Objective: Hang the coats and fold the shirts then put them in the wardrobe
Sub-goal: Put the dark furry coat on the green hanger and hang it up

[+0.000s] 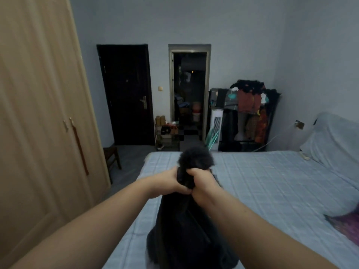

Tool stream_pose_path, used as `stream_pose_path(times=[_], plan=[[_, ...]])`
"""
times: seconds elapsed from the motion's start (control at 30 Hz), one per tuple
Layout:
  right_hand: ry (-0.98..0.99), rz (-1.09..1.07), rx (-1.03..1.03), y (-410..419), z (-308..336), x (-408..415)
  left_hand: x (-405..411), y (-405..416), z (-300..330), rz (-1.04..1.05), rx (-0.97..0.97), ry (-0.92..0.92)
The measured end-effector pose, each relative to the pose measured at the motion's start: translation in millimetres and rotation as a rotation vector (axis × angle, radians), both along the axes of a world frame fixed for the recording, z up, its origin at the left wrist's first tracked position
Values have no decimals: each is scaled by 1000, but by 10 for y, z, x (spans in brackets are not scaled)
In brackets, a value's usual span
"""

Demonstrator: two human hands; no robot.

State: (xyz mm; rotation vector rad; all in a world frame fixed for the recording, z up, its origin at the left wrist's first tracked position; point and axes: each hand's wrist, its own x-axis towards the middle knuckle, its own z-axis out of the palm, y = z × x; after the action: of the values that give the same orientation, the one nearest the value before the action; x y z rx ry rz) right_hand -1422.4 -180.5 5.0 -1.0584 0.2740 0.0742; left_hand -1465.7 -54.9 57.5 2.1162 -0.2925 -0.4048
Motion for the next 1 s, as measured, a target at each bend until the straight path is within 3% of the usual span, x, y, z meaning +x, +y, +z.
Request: stream_pose_path(times=[0.2,0.33,0.57,0.67,0.77,0.87,1.0], plan=[[208,101,294,152,-644,-453,-113,222,-687,-75,158,98],[269,65,338,193,-988,-582,-192,321,-1078,-98,403,8],[194,476,68,-51,-1410,-827,-211,773,-1571,234,423,-31],[311,406,-49,-270,-1815,-867,-323,1054,-1581,357,352,-48],[336,241,-357,-433,-2241,-871,-500,1286,-1422,412,272,-59],[174,228,-699,-454,-2456,-761,-627,1433,-1174,467,199,-96],[-84,365,-912,-230,-2270,-528,-787,1691,-787,471,195,-110]])
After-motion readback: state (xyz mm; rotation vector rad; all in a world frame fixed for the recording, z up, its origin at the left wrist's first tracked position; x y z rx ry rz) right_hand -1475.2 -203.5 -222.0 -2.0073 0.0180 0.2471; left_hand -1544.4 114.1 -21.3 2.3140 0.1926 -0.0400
